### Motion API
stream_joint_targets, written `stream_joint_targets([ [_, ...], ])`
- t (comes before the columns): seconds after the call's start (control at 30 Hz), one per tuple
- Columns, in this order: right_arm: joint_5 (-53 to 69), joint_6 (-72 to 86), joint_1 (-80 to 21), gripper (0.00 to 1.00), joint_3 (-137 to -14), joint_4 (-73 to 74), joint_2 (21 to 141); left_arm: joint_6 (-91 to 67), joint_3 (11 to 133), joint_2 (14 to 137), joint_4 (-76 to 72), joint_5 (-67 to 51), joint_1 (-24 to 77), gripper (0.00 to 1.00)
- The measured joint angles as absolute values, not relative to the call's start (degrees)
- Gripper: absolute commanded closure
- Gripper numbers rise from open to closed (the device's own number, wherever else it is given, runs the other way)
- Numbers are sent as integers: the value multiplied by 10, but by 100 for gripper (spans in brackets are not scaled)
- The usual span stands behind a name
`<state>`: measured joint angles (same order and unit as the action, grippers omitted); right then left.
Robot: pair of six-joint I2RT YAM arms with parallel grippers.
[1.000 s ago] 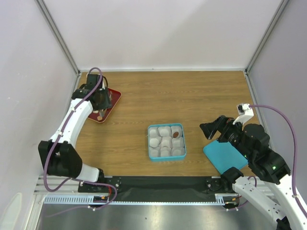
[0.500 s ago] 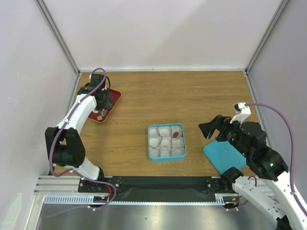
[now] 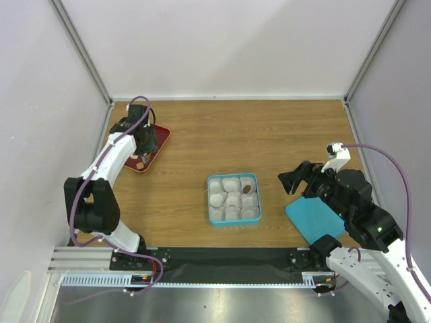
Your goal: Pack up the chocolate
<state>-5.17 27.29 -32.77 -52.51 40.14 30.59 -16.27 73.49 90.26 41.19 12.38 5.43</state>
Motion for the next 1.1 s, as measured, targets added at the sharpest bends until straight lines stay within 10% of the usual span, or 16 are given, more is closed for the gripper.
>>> stream_joint_targets([
  [1.1,-56,272,-328,4,-525,390,318,-139,731,912,417,119,48,64],
])
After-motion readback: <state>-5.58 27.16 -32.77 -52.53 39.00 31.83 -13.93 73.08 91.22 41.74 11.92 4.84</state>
